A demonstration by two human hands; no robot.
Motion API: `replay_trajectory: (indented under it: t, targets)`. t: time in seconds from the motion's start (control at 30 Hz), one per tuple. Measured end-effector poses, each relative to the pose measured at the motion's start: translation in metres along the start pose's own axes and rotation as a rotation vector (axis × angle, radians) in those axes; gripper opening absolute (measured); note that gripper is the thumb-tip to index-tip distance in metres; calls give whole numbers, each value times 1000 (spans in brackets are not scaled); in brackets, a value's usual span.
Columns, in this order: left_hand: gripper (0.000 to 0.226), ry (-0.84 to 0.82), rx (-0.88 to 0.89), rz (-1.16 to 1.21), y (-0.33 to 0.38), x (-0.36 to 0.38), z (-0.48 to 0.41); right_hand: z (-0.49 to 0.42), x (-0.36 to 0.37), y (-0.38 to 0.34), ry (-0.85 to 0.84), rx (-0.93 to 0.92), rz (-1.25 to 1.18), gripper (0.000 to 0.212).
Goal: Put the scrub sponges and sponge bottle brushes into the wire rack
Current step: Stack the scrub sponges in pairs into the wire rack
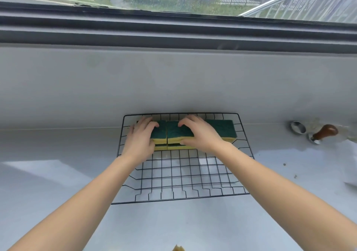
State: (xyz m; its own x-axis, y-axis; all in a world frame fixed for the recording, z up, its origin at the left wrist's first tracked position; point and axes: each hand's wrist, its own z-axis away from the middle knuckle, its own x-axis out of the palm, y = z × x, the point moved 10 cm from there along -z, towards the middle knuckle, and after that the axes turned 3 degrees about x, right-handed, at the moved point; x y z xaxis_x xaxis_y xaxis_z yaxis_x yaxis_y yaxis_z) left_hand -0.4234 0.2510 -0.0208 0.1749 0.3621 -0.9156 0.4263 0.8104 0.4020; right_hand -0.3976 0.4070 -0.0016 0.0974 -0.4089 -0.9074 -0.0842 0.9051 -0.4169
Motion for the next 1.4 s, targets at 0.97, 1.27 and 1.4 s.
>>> replay_trajectory:
  t: [0.97,1.27,1.4]
  targets:
    - [19,-152,-1017,1764,135,153,24,30,-34,97,85,99,153,60]
    - [39,-166,-984,1832,133,144,25,28,-27,92,52,126,277,63]
    - [46,-191,-957,1803,135,136,26,29,-24,93,21,157,271,64]
